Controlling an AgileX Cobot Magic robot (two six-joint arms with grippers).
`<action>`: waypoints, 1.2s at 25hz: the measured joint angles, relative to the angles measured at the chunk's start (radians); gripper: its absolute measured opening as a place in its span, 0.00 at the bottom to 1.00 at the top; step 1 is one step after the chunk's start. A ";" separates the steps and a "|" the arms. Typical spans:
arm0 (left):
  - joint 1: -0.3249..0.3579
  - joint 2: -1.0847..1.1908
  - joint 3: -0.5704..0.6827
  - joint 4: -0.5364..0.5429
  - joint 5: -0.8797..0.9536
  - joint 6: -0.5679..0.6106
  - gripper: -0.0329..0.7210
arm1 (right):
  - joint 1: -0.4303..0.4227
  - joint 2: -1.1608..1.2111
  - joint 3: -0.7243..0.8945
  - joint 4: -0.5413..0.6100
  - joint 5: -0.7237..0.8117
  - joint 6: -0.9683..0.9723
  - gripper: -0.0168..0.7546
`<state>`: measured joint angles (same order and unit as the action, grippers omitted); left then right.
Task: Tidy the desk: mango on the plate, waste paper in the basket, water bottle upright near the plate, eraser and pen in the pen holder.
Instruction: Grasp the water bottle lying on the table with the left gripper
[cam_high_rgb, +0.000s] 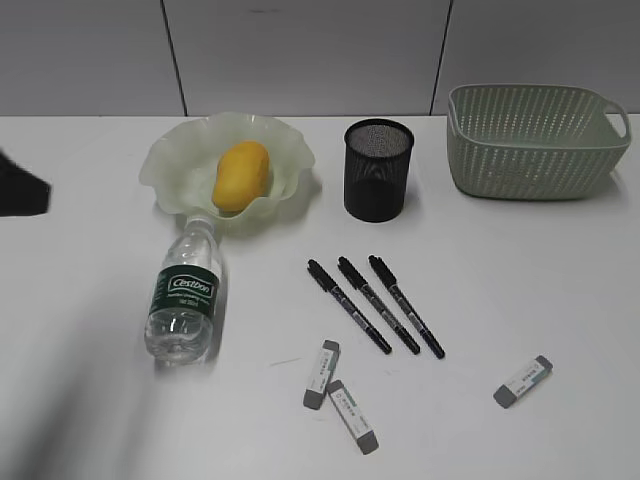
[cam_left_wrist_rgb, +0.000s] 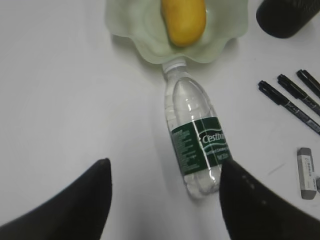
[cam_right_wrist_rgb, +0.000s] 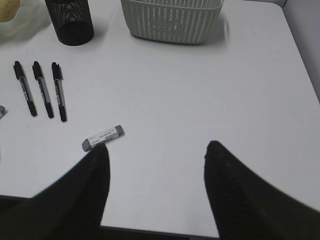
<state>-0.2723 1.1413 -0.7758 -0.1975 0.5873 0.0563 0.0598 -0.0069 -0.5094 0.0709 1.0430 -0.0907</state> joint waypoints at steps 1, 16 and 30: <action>-0.031 0.084 -0.041 0.002 -0.010 0.001 0.72 | 0.000 0.000 0.000 0.001 0.000 0.000 0.63; -0.171 0.828 -0.473 0.167 0.087 -0.297 0.82 | 0.000 0.000 0.000 0.001 -0.002 0.002 0.60; -0.175 0.527 -0.242 0.215 -0.044 -0.375 0.66 | 0.000 0.000 0.000 0.001 -0.003 0.003 0.60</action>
<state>-0.4475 1.6687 -1.0174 0.0178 0.5428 -0.3183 0.0598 -0.0069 -0.5094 0.0721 1.0400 -0.0880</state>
